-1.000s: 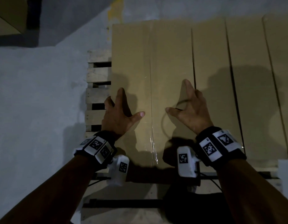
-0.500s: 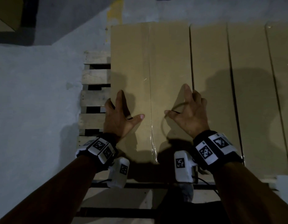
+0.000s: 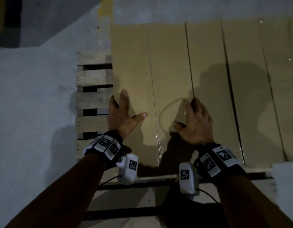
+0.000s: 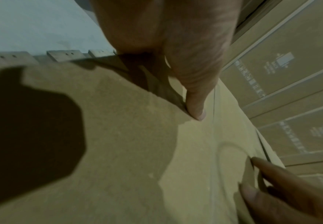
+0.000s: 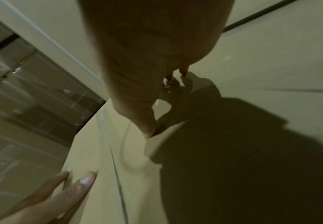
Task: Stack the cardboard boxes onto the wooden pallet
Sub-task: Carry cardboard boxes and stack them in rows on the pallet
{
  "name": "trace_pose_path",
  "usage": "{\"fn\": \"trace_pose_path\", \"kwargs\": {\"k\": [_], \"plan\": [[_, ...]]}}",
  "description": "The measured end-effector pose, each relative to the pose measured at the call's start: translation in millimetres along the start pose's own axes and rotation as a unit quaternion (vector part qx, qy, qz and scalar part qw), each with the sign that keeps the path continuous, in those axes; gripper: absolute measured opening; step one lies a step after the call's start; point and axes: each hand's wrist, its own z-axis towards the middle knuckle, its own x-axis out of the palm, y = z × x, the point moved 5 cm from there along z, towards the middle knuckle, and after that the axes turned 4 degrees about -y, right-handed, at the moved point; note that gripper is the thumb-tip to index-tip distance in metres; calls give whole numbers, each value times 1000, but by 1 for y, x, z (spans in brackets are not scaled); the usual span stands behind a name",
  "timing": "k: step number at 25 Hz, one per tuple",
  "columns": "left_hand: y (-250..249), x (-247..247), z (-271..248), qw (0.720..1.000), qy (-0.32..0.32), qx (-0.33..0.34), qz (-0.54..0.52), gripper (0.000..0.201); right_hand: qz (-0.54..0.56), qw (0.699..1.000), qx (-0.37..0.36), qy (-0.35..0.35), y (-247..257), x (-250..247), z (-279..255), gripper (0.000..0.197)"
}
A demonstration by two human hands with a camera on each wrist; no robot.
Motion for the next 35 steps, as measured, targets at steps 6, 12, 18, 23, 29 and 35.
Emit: {"fn": "trace_pose_path", "kwargs": {"k": [6,12,18,23,29,35], "plan": [[12,1,-26,998,57,11,-19,107,63,996,47,-36,-36,15,-55,89],[24,8,-59,995,75,11,-59,110,77,991,88,-61,-62,42,-110,95],[33,18,-71,995,70,-2,-74,115,57,995,80,-28,-76,55,-132,104],[35,21,-68,995,55,10,-83,117,41,994,89,-51,-75,48,-134,106],[35,21,-65,994,51,7,-97,119,29,993,108,-45,-70,44,-136,105],[36,21,-63,993,54,2,-107,118,12,992,126,-30,-66,45,-136,103]]}}
